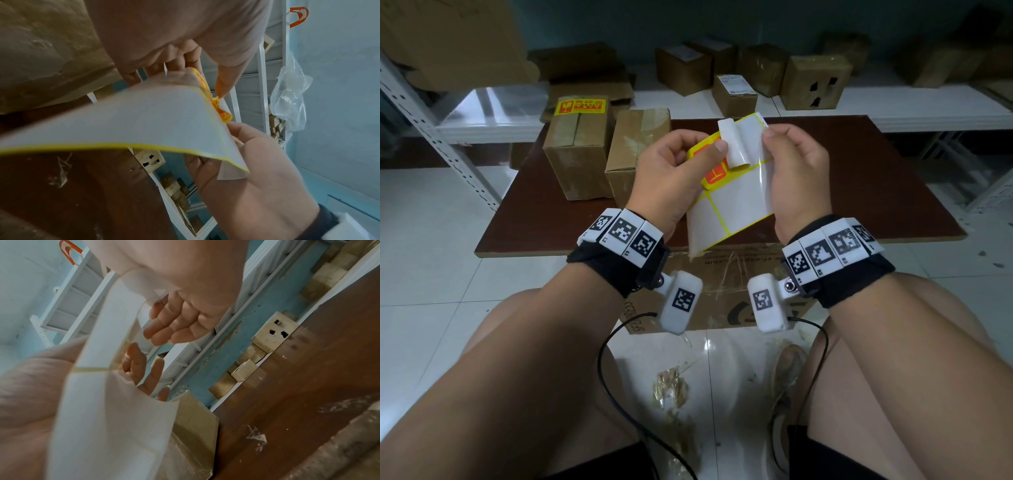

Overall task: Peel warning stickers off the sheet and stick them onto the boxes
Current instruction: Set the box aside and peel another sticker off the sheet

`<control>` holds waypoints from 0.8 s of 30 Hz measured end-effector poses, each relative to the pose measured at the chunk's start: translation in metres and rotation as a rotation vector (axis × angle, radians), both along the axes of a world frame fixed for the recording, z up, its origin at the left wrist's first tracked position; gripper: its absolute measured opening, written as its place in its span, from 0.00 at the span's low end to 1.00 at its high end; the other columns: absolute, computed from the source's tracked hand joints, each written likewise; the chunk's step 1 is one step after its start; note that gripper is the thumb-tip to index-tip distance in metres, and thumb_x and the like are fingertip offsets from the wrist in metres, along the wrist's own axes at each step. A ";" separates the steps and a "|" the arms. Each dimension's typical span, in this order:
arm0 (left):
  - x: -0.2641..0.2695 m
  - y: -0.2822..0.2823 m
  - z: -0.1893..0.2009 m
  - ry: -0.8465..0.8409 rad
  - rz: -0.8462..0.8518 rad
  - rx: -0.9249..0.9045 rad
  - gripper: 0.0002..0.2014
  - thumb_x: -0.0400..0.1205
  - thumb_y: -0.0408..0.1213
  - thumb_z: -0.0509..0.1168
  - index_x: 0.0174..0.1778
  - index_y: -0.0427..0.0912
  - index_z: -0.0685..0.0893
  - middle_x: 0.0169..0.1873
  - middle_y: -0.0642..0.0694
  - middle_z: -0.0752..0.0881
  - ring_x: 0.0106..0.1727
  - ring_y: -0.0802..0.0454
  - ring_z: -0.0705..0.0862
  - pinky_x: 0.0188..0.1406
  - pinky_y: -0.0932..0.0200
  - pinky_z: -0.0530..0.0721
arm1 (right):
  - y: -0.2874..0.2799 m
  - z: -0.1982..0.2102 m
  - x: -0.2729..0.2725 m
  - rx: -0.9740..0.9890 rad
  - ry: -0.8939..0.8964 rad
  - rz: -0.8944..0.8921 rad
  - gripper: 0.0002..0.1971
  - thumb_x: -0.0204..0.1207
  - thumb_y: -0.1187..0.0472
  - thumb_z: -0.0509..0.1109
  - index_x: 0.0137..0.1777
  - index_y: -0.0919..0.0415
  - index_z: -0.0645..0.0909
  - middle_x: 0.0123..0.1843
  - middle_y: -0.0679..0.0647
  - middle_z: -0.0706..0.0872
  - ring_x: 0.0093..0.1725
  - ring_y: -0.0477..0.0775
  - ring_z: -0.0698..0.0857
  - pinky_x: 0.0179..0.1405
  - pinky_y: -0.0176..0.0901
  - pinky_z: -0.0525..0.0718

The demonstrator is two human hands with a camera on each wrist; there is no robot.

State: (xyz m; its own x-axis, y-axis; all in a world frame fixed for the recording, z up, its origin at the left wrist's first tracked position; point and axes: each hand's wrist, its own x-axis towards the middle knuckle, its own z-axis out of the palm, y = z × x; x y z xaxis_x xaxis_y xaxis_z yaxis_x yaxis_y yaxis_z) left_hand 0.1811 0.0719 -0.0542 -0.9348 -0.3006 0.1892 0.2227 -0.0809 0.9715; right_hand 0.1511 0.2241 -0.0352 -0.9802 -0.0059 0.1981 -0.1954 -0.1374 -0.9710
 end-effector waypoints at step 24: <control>-0.005 -0.002 -0.007 0.013 0.089 0.039 0.07 0.78 0.37 0.79 0.48 0.44 0.87 0.39 0.44 0.92 0.40 0.48 0.90 0.49 0.47 0.91 | -0.001 -0.010 -0.003 0.035 0.081 0.032 0.01 0.87 0.64 0.75 0.54 0.60 0.87 0.41 0.48 0.95 0.41 0.43 0.93 0.42 0.36 0.88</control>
